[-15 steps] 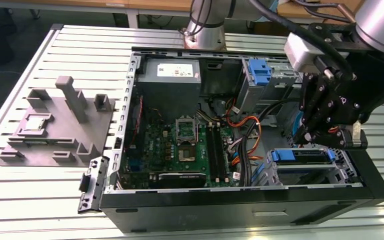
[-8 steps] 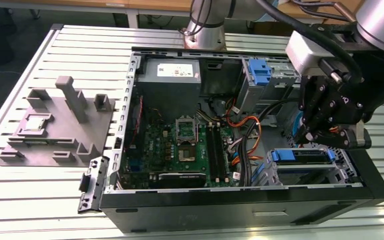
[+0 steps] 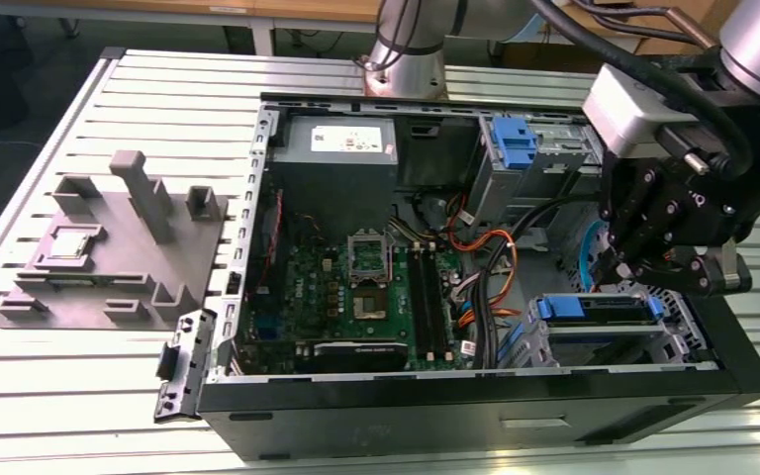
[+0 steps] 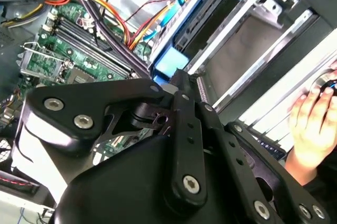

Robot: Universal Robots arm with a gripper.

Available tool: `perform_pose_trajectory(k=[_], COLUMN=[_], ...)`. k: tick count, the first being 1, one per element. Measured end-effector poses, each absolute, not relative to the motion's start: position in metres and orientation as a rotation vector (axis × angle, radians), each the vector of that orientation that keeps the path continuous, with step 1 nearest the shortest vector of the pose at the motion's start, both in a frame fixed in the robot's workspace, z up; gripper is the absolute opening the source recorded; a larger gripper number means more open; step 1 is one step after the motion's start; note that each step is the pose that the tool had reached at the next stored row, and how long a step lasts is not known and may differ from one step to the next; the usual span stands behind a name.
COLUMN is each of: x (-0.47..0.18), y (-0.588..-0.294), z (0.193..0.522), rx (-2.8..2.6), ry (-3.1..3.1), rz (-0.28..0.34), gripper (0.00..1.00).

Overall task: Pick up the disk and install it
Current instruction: 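Insert the first disk wire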

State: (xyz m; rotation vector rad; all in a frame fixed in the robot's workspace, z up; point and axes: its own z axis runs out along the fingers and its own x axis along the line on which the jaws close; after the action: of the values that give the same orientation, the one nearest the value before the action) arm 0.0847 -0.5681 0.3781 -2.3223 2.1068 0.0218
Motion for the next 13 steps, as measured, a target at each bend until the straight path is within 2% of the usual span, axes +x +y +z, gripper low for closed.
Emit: perform_pose_trajectory(k=[13], x=[0.1], y=[-0.556], z=[0.376], rx=[-2.323], ry=[2.108], rz=[0.02], gripper=[0.12])
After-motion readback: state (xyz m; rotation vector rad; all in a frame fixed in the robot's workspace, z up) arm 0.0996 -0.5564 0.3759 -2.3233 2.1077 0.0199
